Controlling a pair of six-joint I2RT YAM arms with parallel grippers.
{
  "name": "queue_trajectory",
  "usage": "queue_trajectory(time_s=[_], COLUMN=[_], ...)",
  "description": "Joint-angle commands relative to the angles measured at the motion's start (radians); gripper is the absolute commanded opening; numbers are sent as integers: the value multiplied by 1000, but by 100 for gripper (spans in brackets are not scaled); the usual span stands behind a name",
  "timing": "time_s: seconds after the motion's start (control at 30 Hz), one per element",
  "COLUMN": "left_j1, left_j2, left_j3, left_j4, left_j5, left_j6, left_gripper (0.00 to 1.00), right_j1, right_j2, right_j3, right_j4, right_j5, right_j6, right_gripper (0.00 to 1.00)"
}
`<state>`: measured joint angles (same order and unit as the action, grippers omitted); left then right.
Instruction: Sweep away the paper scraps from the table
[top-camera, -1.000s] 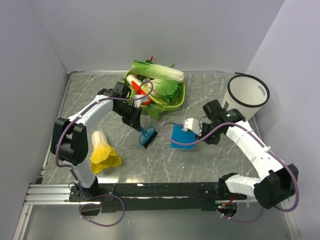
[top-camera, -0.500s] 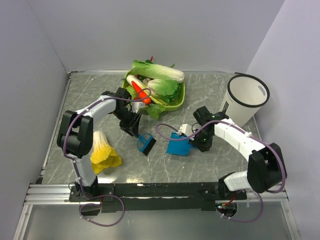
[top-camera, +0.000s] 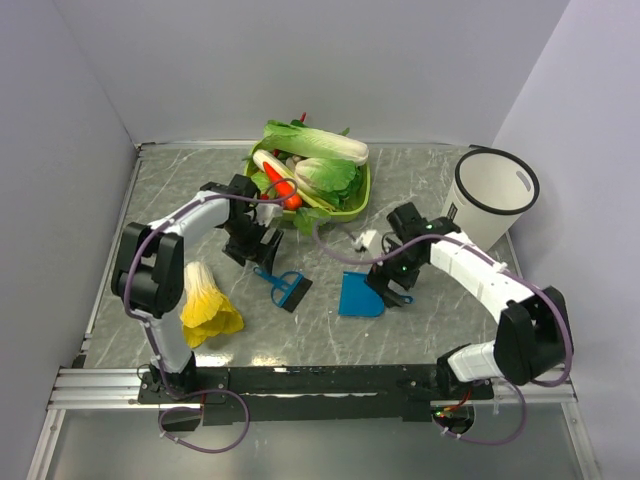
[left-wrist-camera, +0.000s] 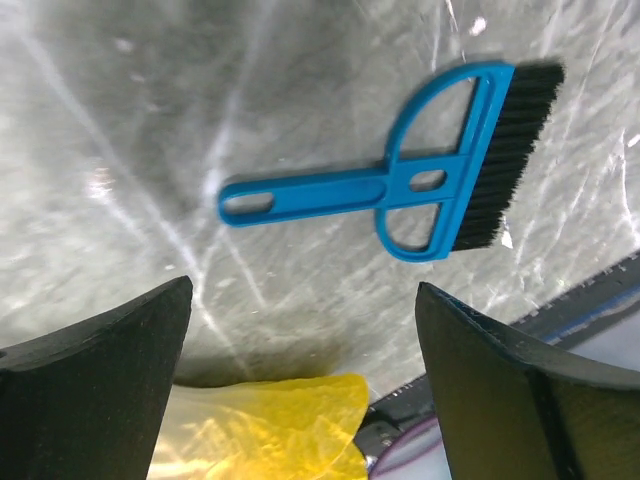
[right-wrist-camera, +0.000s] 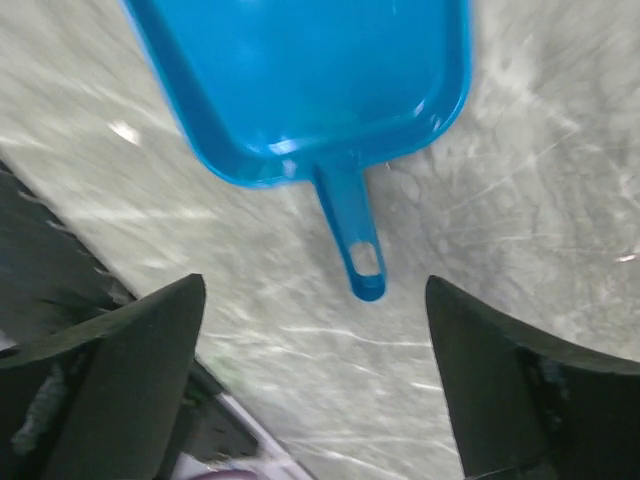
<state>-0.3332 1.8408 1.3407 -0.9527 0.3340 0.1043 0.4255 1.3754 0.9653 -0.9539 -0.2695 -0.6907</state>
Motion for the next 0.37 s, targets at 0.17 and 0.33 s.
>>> queue_trajectory(time_s=[0.17, 0.33], left_j1=[91, 170], left_j2=[-235, -253], left_j3=[-32, -40], left_j4=[205, 266], left_j5=[-70, -116], left_j6=[-1, -69], left_gripper=[97, 97], right_j1=[-27, -43], right_j2=[-84, -33], right_j3=[277, 391], right_j4=[105, 164], right_j5=[61, 160], right_j6=[511, 502], right_gripper=[100, 100])
